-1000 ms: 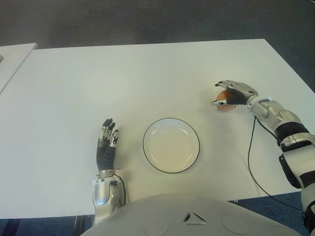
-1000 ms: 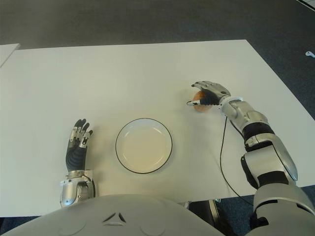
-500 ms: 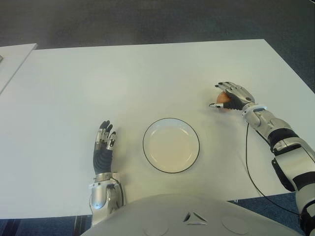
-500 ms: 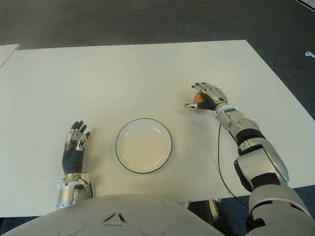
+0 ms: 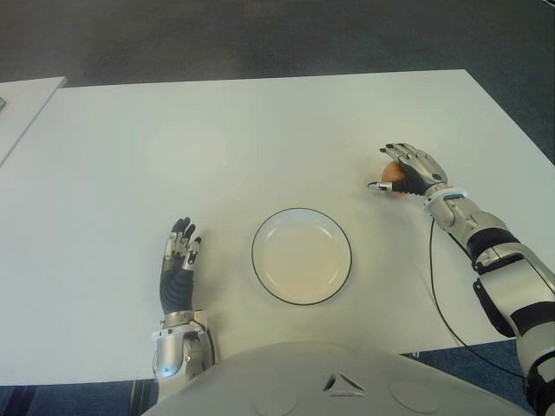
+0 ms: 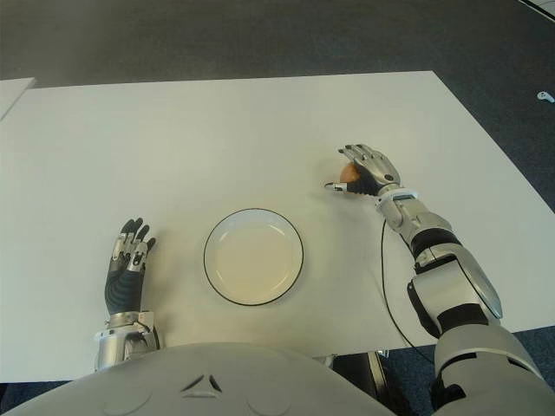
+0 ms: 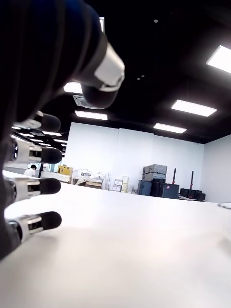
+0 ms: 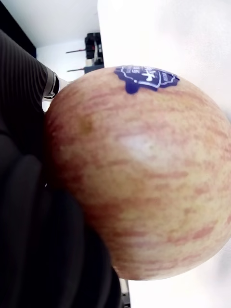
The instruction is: Put the apples into the plate.
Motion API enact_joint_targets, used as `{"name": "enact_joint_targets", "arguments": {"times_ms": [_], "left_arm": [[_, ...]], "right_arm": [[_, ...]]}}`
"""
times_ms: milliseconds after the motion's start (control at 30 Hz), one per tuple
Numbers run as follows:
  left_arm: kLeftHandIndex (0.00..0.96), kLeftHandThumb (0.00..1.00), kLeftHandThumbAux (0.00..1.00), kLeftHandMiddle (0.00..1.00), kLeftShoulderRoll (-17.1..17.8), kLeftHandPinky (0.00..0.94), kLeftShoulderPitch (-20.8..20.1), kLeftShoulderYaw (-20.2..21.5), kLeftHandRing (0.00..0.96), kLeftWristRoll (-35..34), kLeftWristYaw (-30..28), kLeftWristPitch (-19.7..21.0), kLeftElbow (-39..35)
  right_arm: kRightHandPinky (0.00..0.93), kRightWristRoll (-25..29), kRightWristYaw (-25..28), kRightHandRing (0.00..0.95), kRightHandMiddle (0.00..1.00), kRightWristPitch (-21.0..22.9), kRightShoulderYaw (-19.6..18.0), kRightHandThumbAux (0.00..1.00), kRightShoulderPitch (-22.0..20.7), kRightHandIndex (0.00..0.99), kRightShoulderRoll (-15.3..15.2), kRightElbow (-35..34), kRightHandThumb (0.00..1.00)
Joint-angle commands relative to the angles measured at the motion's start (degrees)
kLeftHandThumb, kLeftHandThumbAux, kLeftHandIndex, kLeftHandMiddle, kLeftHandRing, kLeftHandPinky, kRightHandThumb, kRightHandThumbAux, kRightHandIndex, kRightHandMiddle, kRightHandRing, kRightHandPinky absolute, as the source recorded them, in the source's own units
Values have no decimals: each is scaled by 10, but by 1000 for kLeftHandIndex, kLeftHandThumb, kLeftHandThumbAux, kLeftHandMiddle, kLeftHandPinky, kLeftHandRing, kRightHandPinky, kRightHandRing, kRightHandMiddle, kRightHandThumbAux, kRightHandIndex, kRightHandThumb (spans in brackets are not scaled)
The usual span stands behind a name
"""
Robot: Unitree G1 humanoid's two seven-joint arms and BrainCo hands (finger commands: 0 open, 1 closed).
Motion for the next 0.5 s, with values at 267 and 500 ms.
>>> {"name": "enact_joint_targets", "arguments": {"times_ms": [267, 500], "left_arm": [[35, 180, 481, 11, -4, 24, 32, 4, 0, 5, 4, 12, 2], [37, 174, 499, 20, -6, 26, 44, 4, 0, 23, 12, 9, -12]], "right_arm": [[0, 3, 24, 0, 0, 6, 16, 252, 37, 0, 25, 16, 234], [0, 1, 20, 0, 0, 19, 23, 260, 50, 0, 39, 38, 235]]}}
